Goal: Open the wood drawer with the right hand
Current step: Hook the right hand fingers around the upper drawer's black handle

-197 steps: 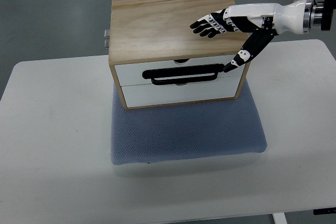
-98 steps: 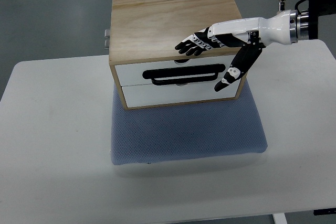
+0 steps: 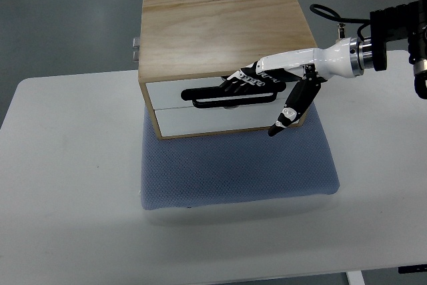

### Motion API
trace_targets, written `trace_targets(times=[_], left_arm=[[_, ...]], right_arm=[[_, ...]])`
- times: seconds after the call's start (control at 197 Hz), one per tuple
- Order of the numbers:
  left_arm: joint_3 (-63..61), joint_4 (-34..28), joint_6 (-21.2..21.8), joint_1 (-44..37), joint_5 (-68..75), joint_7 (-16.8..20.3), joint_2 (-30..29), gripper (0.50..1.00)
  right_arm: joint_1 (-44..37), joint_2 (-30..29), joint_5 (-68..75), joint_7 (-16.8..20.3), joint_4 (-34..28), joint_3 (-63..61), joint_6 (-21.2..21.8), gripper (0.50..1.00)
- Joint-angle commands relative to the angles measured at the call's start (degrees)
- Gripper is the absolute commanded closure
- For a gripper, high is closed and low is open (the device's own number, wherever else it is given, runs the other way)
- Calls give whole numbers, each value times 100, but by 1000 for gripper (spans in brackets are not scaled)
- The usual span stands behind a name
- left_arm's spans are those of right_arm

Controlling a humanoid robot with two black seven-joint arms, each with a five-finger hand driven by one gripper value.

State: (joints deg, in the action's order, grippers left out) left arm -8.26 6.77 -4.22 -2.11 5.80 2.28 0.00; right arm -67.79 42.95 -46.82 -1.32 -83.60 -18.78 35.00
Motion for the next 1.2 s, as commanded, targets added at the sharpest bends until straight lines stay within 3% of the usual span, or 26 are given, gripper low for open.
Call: trace_targets(times=[0.0,0.539,1.195], left_arm=[[0,0,0,0,0,0,0,500],[0,0,0,0,0,0,0,500],[0,0,0,0,0,0,0,500]], right_arm=[[20,-50,-38,0,124,-3,0,556],[90,-287,-134,0,581,146,0,556],[126,-278,-99,0,581,419,0,556]])
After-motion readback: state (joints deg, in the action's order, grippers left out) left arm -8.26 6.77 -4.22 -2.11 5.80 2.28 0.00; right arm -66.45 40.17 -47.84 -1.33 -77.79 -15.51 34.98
